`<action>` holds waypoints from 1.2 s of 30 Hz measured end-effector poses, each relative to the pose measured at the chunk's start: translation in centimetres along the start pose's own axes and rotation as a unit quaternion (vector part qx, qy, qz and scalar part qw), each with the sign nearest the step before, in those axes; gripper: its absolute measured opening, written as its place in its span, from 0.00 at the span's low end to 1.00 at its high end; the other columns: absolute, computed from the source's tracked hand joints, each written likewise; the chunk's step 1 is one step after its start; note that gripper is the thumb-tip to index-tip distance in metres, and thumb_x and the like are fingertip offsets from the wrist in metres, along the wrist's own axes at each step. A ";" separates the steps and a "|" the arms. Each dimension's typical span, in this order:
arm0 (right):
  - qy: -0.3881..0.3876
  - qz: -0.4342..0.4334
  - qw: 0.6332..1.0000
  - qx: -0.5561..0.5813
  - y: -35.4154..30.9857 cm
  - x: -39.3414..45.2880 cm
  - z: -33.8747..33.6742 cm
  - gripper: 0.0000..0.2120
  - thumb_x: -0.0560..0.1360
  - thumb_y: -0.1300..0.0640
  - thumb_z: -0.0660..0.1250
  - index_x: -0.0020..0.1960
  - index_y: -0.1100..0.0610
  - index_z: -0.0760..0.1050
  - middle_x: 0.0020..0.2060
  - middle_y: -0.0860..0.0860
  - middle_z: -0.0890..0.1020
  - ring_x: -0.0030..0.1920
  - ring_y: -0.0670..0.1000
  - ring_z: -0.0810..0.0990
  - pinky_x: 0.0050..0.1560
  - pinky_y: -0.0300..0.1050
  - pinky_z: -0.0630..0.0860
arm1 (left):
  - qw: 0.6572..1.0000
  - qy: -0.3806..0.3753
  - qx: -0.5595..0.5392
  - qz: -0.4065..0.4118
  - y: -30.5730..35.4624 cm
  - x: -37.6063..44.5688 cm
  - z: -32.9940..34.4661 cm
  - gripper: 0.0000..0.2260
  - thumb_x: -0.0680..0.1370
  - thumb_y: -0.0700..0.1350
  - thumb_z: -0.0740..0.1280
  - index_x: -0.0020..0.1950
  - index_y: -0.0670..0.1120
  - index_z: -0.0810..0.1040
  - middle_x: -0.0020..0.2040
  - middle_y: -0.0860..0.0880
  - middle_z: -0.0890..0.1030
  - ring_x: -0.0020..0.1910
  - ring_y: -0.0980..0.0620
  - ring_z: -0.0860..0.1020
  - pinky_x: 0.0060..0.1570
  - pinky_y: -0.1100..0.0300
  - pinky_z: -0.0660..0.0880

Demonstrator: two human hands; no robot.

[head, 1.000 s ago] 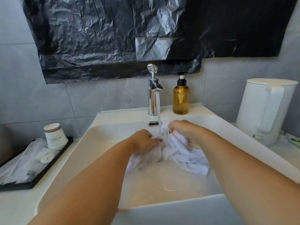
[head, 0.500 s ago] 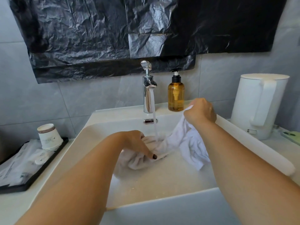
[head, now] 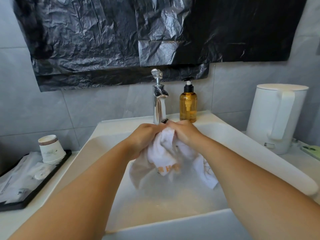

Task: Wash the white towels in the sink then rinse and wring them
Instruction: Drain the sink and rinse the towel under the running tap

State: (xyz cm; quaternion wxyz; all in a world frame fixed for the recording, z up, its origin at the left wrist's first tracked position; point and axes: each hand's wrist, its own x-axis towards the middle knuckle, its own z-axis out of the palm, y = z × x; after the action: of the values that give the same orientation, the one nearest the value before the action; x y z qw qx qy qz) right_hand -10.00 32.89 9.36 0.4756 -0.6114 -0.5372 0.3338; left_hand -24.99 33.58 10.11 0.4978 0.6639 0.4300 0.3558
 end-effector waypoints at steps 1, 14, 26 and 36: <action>0.028 -0.027 0.999 0.004 -0.2 -0.2 -0.3 0.17 0.69 0.45 0.71 0.28 0.54 0.72 0.29 0.52 0.73 0.35 0.51 0.72 0.40 0.49 0.69 | 1.000 -0.009 0.018 0.012 0.3 -0.2 -0.1 0.12 0.78 0.52 0.70 0.44 0.43 0.83 0.43 0.43 0.86 0.41 0.47 0.83 0.47 0.55 0.78; 0.106 -0.076 0.991 -0.032 -0.6 -0.2 -2.0 0.19 0.76 0.49 0.67 0.29 0.53 0.69 0.27 0.49 0.70 0.32 0.49 0.69 0.35 0.42 0.64 | 0.992 -0.115 0.032 -0.040 0.1 -0.2 -0.2 0.19 0.66 0.43 0.72 0.56 0.42 0.81 0.50 0.40 0.85 0.49 0.41 0.84 0.49 0.53 0.78; 0.077 0.010 0.984 0.159 -0.9 -0.8 -0.7 0.15 0.68 0.46 0.72 0.41 0.59 0.80 0.41 0.58 0.85 0.40 0.54 0.80 0.43 0.45 0.73 | 0.999 -0.045 -0.002 0.010 0.6 -0.8 0.7 0.05 0.72 0.41 0.68 0.46 0.43 0.79 0.34 0.45 0.82 0.31 0.49 0.79 0.35 0.59 0.74; -0.049 -0.016 0.919 0.391 -2.1 -1.5 -0.7 0.12 0.77 0.57 0.62 0.36 0.57 0.73 0.33 0.53 0.76 0.35 0.50 0.76 0.41 0.45 0.74 | 0.984 -0.156 0.050 0.070 -0.9 -0.7 2.3 0.25 0.64 0.40 0.78 0.61 0.45 0.80 0.54 0.44 0.85 0.55 0.46 0.83 0.59 0.46 0.78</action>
State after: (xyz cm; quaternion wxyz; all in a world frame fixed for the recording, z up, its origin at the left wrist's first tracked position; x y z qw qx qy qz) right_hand -10.40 31.17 11.41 0.6552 -0.3507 -0.3961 0.5393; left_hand -23.40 32.20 8.61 0.4983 0.7640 0.3168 0.2601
